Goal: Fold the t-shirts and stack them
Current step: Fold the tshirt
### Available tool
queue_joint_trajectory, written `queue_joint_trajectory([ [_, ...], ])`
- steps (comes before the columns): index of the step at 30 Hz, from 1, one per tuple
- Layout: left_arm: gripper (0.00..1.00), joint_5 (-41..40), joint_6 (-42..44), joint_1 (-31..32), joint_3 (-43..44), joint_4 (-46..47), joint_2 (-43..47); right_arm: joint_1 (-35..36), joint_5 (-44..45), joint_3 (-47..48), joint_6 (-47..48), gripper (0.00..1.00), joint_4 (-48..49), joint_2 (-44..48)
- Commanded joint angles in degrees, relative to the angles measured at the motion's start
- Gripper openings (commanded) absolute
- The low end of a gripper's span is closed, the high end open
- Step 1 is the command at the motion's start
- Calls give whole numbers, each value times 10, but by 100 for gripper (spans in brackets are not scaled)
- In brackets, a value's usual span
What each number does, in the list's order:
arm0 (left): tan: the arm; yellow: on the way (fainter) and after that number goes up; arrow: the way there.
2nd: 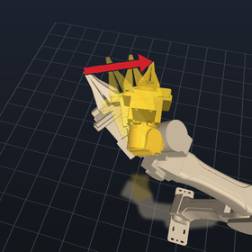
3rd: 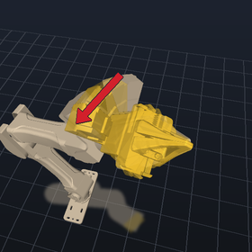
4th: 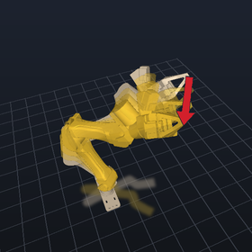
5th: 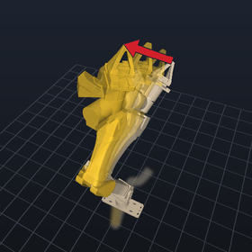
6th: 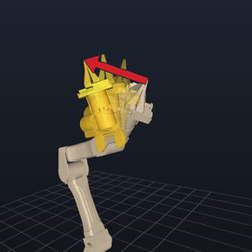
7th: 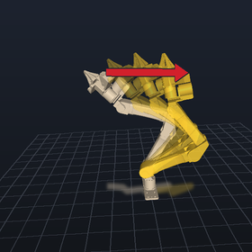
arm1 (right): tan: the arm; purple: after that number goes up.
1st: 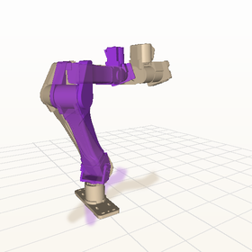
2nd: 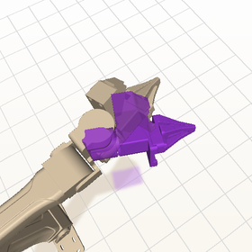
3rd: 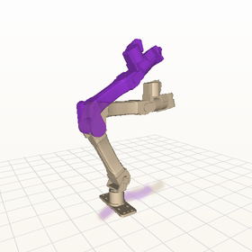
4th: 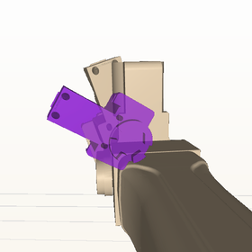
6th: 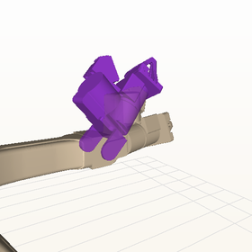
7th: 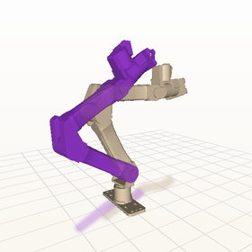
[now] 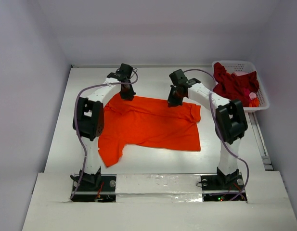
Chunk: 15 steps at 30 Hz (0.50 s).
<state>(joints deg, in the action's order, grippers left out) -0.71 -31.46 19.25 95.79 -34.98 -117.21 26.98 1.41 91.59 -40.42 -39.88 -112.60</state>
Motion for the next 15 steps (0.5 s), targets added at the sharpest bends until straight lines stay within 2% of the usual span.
queue_joint_trajectory([
  [1,0,-4,19,-4,33,-16,7,-4,3,33,-26,0,-33,-31],
  [8,0,21,35,-4,44,-30,-35,-39,7,91,-32,0,-74,-61],
  [15,0,59,40,-4,46,-26,-65,-74,8,92,-33,0,-82,-69],
])
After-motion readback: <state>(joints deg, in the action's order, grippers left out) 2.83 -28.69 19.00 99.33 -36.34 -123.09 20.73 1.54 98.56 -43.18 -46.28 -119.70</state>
